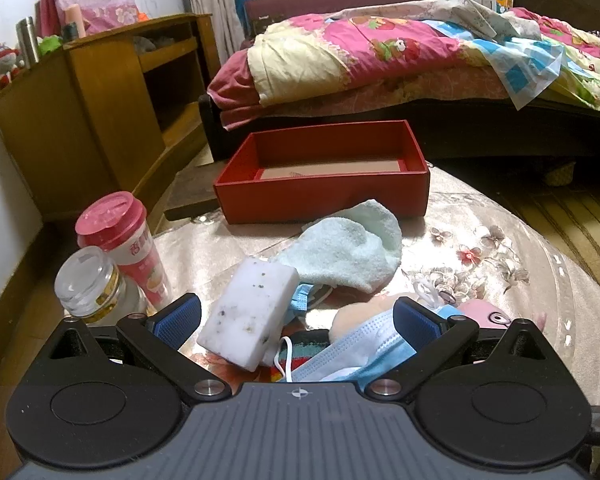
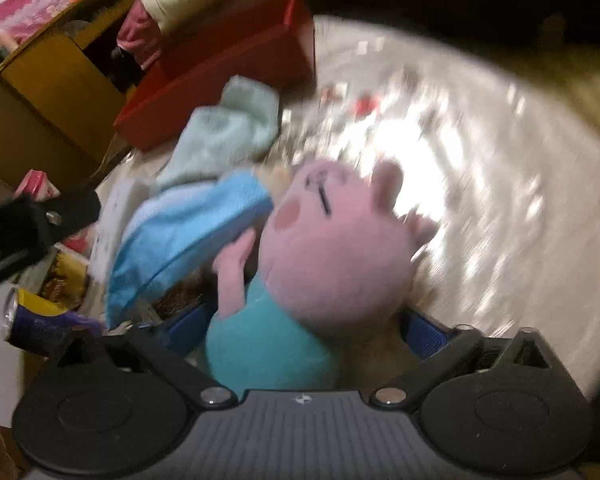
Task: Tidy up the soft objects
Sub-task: 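Grasp the pink pig plush with the right tool while the left tool grasps the blue face mask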
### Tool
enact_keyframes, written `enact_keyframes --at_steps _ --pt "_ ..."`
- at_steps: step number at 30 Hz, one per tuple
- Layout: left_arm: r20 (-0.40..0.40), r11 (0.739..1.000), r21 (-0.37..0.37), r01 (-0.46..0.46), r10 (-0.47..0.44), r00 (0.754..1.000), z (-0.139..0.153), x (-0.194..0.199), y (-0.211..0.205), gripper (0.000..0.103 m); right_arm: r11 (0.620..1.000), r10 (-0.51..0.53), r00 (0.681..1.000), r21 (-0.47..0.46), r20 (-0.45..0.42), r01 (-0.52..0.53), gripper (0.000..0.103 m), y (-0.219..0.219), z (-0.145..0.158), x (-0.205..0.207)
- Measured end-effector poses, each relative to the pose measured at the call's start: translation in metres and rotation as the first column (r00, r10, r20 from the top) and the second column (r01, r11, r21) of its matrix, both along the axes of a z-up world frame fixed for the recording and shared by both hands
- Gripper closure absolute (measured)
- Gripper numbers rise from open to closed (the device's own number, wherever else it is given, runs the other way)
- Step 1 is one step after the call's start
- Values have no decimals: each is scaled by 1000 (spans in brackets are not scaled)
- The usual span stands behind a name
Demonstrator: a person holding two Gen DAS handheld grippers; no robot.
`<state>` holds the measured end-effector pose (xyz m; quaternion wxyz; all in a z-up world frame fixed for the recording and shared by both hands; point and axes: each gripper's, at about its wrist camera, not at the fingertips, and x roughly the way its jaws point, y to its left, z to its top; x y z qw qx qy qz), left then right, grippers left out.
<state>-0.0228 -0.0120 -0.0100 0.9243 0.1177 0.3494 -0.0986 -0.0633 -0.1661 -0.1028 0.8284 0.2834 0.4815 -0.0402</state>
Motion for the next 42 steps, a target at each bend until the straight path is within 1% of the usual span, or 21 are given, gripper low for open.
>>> enact_keyframes --at_steps 1,3,6,8,11,13,16,19,23,25,26,27,28,29,30,32,34,36,38,41,42 --pt "3 1000 2 0 0 1000 0 0 0 6 998 27 999 51 18 -28 48 -1 -3 2" --pt "2 1000 2 0 0 1000 0 1 1 6 995 42 999 95 11 -43 53 -5 -5 6" --pt "-6 1000 -8 3 -3 1000 2 3 3 6 990 50 999 135 1 -50 56 -15 -6 4" --pt "-17 999 -29 16 -17 1000 4 6 8 6 986 51 999 158 1 -51 56 -25 1 0" --pt "-66 995 -59 84 -88 994 3 13 12 6 984 54 999 171 5 -54 57 -41 12 -5" --pt "-79 992 -55 115 -119 990 0 13 10 6 987 51 999 154 13 -52 57 -51 18 -8" --pt "-100 984 -29 177 -179 979 -7 11 4 6 991 59 997 114 45 -64 58 -64 32 -10" --pt "-111 963 -2 270 -268 957 -15 2 -6 6 993 51 995 104 84 -59 58 -74 42 -12" --pt "-119 931 112 348 -335 935 -34 -6 -22 7 991 34 994 123 101 -47 59 -87 45 -9" --pt "-151 914 140 381 -360 921 -43 -6 -27 9 991 47 994 118 99 -58 60 -88 43 -9" --pt "-166 907 141 396 -372 913 -46 -6 -28 13 992 58 994 109 96 -69 60 -88 41 -8" --pt "-177 902 144 408 -382 907 -50 -6 -29 22 992 63 994 105 90 -72 60 -87 38 -6" --pt "-190 896 151 418 -389 901 -54 -5 -30 27 991 65 995 107 80 -74 60 -87 34 -5" --pt "-207 891 155 426 -392 896 -59 -4 -32 37 991 75 995 108 65 -81 60 -87 31 -4" --pt "-227 892 151 426 -388 893 -63 -1 -33 47 991 76 996 107 49 -81 59 -87 27 -3" --pt "-274 898 110 426 -384 882 -68 6 -33 61 993 65 998 98 22 -66 59 -89 20 -2" --pt "-307 911 65 408 -370 877 -69 12 -30 62 996 51 999 74 2 -51 59 -89 15 -1" --pt "-315 916 43 399 -367 875 -67 13 -30 71 999 27 999 46 -31 -25 58 -90 9 2" --pt "-322 920 7 392 -369 872 -64 15 -30 74 999 23 999 47 -48 -21 58 -92 2 5" --pt "-344 918 -75 388 -389 854 -59 16 -27 75 999 18 996 33 -84 -15 55 -91 -6 8" --pt "-355 917 -105 384 -396 847 -58 16 -26 75 1000 17 995 28 -95 -14 51 -92 -8 9"
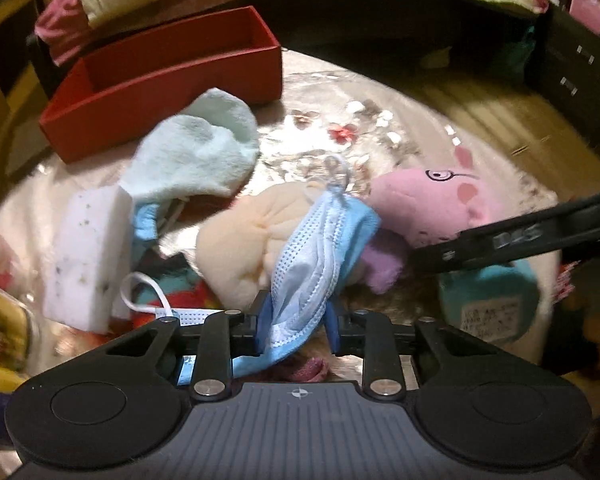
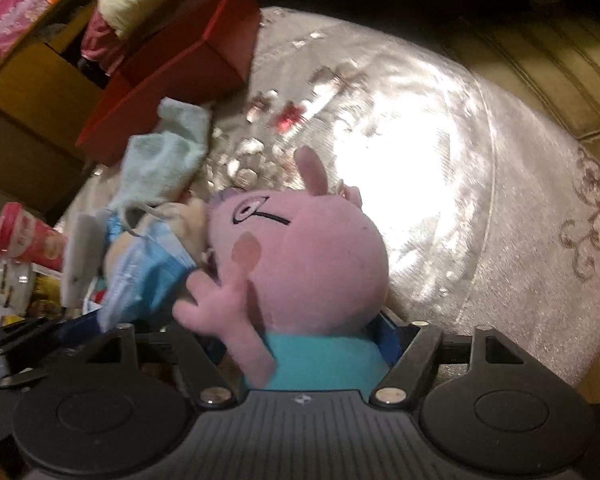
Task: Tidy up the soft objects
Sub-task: 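Grasp the pink pig plush with the right tool while the left tool grasps the blue face mask, then lift and carry the pig plush and face mask toward the red box with both tools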
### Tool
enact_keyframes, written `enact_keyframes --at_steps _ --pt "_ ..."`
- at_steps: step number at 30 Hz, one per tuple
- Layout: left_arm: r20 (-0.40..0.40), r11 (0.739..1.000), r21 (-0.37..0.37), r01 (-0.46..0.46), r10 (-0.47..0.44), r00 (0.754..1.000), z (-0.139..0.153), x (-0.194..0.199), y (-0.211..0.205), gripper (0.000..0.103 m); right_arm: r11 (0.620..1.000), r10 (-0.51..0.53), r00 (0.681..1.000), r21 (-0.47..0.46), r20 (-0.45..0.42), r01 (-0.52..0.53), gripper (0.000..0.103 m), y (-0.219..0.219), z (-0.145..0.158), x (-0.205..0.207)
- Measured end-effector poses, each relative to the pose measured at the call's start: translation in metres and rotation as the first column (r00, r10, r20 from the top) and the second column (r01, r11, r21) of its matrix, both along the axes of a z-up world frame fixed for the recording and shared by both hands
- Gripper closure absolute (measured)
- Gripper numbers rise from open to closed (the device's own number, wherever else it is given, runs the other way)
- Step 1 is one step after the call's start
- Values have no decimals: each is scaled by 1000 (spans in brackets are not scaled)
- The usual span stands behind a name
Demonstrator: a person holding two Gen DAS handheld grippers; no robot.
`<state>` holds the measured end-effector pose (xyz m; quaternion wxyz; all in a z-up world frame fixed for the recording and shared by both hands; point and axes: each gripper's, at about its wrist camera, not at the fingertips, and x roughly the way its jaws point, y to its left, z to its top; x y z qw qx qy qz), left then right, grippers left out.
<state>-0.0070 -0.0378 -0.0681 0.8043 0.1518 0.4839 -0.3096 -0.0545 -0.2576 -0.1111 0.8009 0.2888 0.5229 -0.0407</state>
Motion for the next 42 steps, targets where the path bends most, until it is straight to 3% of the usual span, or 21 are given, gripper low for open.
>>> enact_keyframes --at_steps 3,5,6,12,20,29,33,42 --pt "-45 999 -34 -18 17 999 1 0 5 76 1000 0 1000 -20 -18 -1 47 0 -4 -1" --pt "-72 997 -65 -37 33 997 3 0 9 78 999 20 1000 -30 -11 -20 55 1 -2 -4" --pt "-86 995 -84 -49 42 995 5 1 12 80 999 25 1000 -32 -10 -25 64 2 -1 -5" --pt "-120 980 -180 -79 58 991 21 -1 22 83 999 -1 1000 43 20 0 66 -2 8 -15" --pt "-131 931 -327 -162 125 984 46 12 39 83 995 -23 984 101 177 5 66 4 45 -21" --pt "-85 855 -463 -232 218 972 79 31 54 83 990 -29 959 139 284 -12 66 12 72 -1" --pt "-64 829 -502 -247 249 966 89 38 55 82 995 -12 931 92 365 -24 66 17 93 13" --pt "-13 800 -535 -272 314 949 103 59 54 82 996 -20 896 89 444 -22 66 24 113 41"
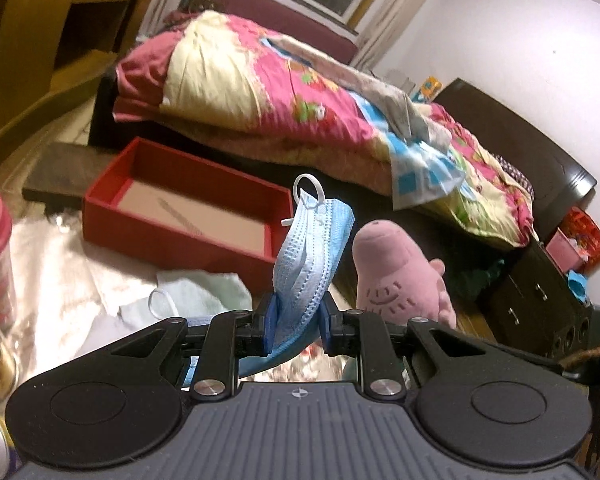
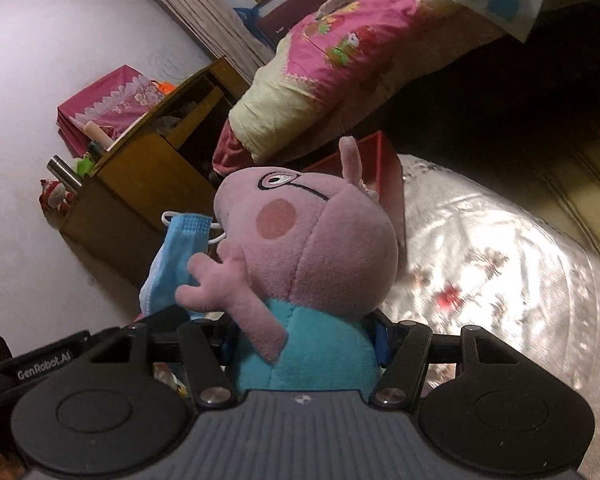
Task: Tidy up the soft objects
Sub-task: 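Lift and carry the pig plush and face mask toward the red box with both tools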
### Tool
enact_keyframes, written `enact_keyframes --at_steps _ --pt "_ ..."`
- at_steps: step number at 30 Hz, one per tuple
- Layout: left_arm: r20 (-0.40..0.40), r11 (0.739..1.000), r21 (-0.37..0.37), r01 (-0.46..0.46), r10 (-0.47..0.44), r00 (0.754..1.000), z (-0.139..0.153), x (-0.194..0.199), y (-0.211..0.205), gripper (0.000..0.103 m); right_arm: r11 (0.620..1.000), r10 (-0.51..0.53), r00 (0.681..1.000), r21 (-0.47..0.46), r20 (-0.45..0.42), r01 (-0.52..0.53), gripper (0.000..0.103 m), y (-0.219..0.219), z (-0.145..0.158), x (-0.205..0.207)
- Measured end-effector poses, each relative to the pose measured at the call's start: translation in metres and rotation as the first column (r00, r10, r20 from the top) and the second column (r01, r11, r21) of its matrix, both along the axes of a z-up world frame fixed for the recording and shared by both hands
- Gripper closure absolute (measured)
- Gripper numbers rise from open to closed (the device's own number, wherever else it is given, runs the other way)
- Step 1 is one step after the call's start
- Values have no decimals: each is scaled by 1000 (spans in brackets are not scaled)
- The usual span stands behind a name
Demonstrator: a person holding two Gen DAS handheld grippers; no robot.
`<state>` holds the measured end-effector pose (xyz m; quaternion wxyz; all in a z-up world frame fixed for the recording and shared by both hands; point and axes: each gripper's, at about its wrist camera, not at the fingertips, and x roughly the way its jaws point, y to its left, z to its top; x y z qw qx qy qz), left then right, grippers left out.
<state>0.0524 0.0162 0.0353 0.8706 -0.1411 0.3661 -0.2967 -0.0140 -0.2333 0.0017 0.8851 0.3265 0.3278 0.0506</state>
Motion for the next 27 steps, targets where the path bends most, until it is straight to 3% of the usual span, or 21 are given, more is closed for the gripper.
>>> enact_keyframes --at_steps 27 --pt "133 987 111 -118 103 986 9 63 -18 82 997 2 996 -78 87 5 66 10 13 69"
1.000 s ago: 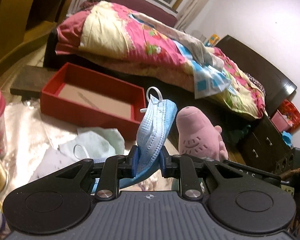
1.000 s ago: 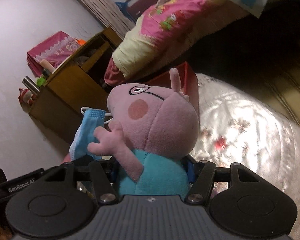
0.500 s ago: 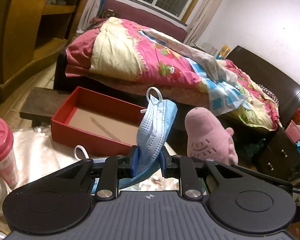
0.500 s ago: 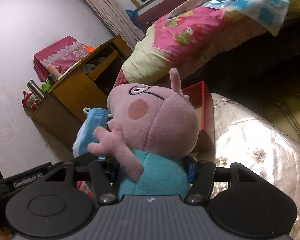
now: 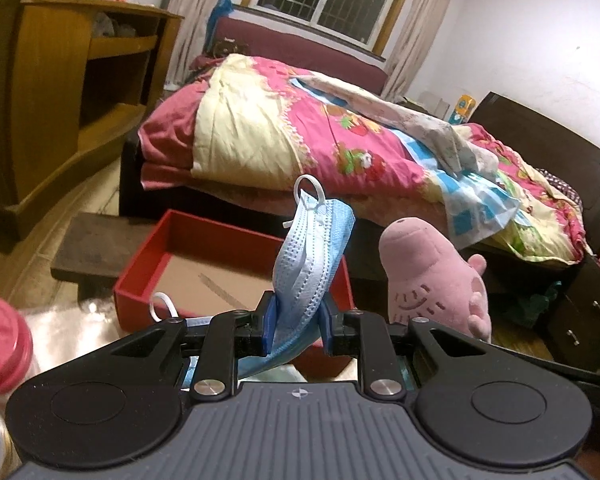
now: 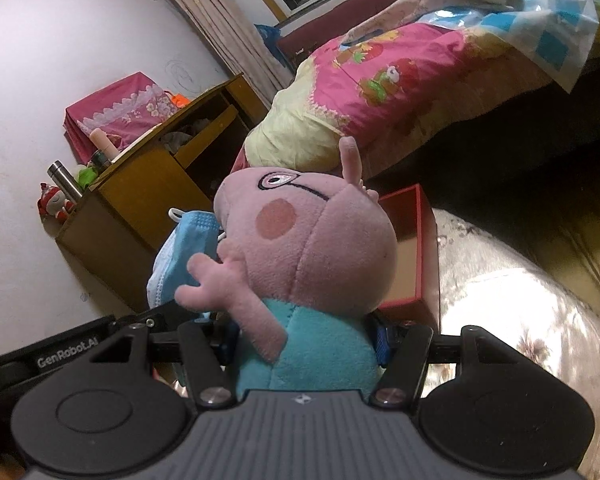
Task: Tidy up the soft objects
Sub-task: 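Lift and carry the pig plush and face mask toward the red box with both tools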
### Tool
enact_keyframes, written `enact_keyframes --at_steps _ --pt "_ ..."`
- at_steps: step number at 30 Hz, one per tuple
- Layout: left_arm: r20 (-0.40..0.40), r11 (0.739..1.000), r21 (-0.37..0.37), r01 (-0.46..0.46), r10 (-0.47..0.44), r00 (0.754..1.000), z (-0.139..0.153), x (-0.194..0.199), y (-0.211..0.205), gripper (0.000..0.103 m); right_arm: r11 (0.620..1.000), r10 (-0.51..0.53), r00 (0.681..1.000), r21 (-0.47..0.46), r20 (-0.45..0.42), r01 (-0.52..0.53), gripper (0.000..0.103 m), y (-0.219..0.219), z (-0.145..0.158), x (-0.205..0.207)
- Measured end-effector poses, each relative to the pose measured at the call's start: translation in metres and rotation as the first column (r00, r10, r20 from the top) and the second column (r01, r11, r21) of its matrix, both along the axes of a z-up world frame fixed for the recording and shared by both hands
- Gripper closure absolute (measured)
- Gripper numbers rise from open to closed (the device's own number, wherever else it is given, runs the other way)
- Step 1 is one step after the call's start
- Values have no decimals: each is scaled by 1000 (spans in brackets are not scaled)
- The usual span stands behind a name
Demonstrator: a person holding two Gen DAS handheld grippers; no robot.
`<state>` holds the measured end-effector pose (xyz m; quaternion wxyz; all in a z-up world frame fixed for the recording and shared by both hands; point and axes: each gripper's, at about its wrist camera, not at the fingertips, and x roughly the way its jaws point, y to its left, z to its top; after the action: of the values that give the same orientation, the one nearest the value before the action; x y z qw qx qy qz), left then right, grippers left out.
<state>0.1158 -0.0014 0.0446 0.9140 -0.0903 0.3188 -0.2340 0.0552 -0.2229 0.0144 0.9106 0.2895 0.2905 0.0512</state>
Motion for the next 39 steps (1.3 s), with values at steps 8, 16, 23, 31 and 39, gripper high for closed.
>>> enact_keyframes --at_steps 8,16,23,31,39 --pt "1 999 45 -13 13 1000 -12 33 -14 81 999 -19 1000 -46 -6 19 66 -3 -4 40" --pt "-7 998 61 -27 28 1000 -30 64 -26 81 993 -41 999 -113 -23 38 66 -11 -18 83" --pt "-12 997 62 -36 36 999 -38 79 -27 81 990 -56 998 -132 -40 50 66 -17 -27 100" --pt "2 994 98 -51 51 999 -43 94 -28 79 986 -53 997 -161 -48 45 66 -11 -35 114" --pt "-24 988 140 -67 71 997 -59 114 -26 77 983 -59 994 -181 -90 42 66 -12 -56 137"
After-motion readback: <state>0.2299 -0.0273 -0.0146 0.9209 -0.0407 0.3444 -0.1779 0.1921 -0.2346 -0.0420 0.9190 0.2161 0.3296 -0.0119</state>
